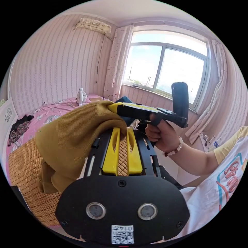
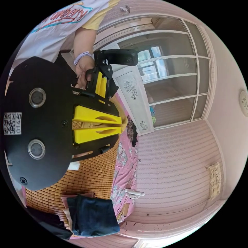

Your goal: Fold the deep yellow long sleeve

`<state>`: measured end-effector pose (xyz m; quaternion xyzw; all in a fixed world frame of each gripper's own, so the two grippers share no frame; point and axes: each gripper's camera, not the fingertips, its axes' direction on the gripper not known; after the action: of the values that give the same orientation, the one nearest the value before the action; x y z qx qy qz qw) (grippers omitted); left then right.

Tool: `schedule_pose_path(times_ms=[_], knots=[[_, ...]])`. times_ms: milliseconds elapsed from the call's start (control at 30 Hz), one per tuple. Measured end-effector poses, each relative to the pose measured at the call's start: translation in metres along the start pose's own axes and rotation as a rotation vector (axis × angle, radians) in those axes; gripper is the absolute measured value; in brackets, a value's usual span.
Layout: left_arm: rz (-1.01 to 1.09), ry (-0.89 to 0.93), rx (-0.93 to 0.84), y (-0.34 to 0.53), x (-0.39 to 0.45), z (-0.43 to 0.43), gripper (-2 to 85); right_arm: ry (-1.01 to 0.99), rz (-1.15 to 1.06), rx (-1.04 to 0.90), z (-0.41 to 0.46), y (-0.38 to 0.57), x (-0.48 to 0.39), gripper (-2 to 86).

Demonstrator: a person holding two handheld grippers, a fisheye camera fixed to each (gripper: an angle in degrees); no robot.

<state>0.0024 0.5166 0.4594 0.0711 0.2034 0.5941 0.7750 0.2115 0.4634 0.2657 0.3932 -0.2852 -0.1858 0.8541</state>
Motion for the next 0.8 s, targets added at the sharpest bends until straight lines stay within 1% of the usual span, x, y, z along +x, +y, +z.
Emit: schedule_pose_path(times_ms=[67, 100, 133, 167, 200, 233, 300, 400, 467, 567, 600, 667, 700, 733, 800], knots=[[-0.038, 0.023, -0.096, 0.024, -0.024, 0.007, 4.7, 0.014, 0.039, -0.108, 0.032, 0.014, 0.005, 1.0], [-0.054, 0.026, -0.130, 0.033, -0.031, 0.010, 4.8, 0.021, 0.090, -0.198, 0.055, 0.028, 0.012, 1.0], [-0.099, 0.032, -0.197, 0.051, -0.045, 0.015, 5.0, 0.025, 0.154, -0.286, 0.078, 0.045, 0.019, 1.0], [-0.156, 0.035, -0.252, 0.072, -0.060, 0.017, 5.2, 0.025, 0.178, -0.329, 0.089, 0.054, 0.021, 1.0], [-0.186, 0.040, -0.276, 0.083, -0.066, 0.017, 5.3, 0.040, 0.220, -0.398, 0.107, 0.073, 0.024, 0.9], [-0.244, 0.050, -0.314, 0.104, -0.079, 0.013, 5.3, 0.071, 0.254, -0.432, 0.119, 0.089, 0.025, 0.8], [-0.320, 0.038, -0.335, 0.133, -0.097, -0.002, 5.2, 0.090, 0.298, -0.462, 0.134, 0.106, 0.025, 1.0], [-0.480, -0.058, -0.350, 0.174, -0.131, -0.035, 5.3, 0.040, 0.310, -0.482, 0.160, 0.115, 0.015, 2.2], [-0.649, -0.112, -0.344, 0.201, -0.161, -0.056, 6.2, 0.009, 0.255, -0.507, 0.182, 0.110, 0.002, 3.4], [-0.779, -0.038, -0.299, 0.216, -0.189, -0.067, 7.9, -0.038, 0.155, -0.616, 0.227, 0.101, -0.017, 5.9], [-0.784, -0.026, -0.296, 0.216, -0.192, -0.068, 8.1, -0.045, 0.140, -0.663, 0.242, 0.100, -0.019, 6.3], [-0.746, -0.003, -0.304, 0.210, -0.198, -0.062, 9.0, -0.036, 0.107, -0.698, 0.257, 0.101, -0.022, 6.7], [-0.732, -0.002, -0.316, 0.208, -0.199, -0.058, 9.3, -0.039, 0.033, -0.740, 0.269, 0.102, -0.031, 7.3], [-0.710, -0.024, -0.346, 0.205, -0.200, -0.050, 10.4, -0.010, -0.081, -0.819, 0.286, 0.106, -0.045, 8.3], [-0.673, -0.025, -0.393, 0.200, -0.203, -0.037, 11.1, 0.067, -0.224, -0.910, 0.312, 0.115, -0.062, 9.8]])
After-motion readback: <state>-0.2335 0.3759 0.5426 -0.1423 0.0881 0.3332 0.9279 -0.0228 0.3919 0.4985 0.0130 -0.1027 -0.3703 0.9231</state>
